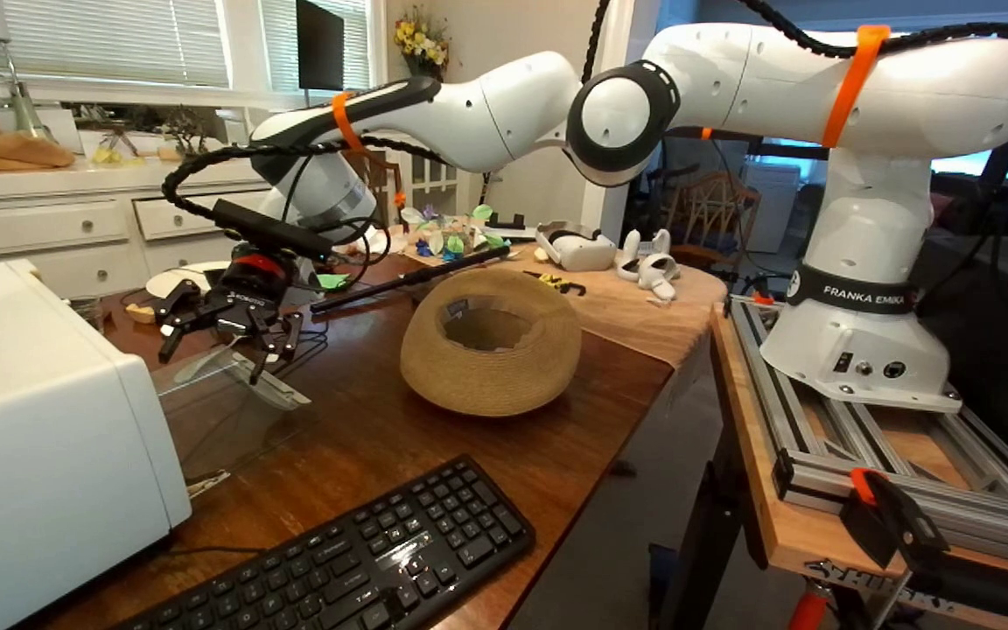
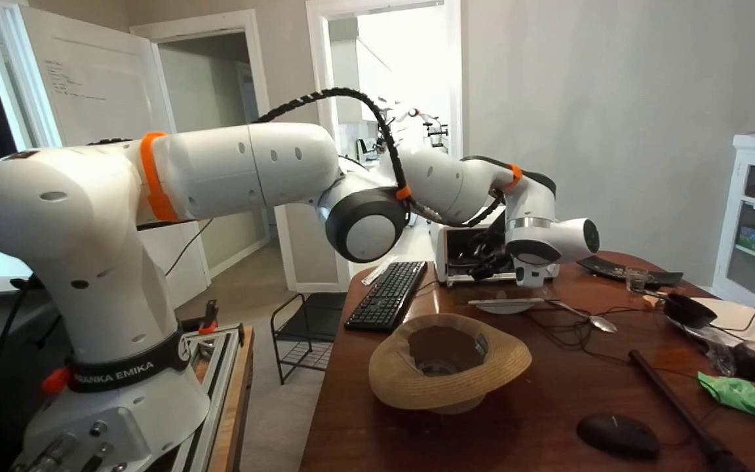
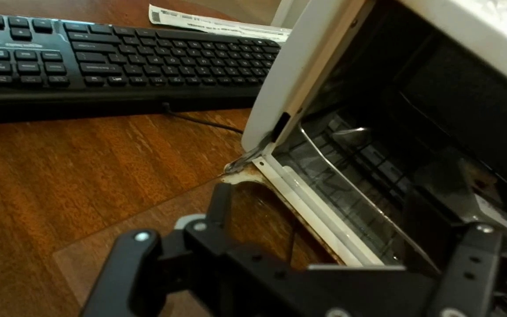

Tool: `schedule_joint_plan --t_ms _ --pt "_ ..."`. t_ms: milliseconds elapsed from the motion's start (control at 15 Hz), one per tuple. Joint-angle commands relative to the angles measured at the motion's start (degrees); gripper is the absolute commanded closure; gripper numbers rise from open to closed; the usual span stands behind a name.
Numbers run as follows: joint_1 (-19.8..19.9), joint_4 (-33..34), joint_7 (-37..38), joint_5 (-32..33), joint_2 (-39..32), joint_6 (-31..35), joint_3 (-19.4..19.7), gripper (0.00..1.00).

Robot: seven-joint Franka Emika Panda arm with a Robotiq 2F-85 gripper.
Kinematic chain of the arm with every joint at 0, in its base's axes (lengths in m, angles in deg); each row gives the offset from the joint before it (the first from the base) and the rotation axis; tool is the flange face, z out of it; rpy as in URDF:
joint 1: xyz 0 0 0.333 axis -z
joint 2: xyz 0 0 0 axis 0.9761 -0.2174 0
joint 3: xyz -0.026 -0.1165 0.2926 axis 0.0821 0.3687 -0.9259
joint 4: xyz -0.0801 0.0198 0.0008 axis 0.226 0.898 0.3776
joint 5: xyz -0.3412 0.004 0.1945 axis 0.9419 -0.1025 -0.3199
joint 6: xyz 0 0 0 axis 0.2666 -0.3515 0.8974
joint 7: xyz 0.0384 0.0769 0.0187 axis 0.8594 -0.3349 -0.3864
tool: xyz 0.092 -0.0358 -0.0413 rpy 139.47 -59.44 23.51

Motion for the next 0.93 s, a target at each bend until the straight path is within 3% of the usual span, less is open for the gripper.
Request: schedule_joint_plan --t_ms 0,200,533,867 --pt "-0.4 -1.23 2.85 -2.03 0.01 2.38 -0.91 0.0" --pt "-0.68 -0.93 4.69 -3.75 0.04 4.86 -1.51 0.0" --pt "-2.02 -1.18 4.55 -8.72 0.18 18.26 -2.7 0.0" --pt "-3.88 -1.63 3.66 -9.33 0.19 22.85 -2.63 0.0"
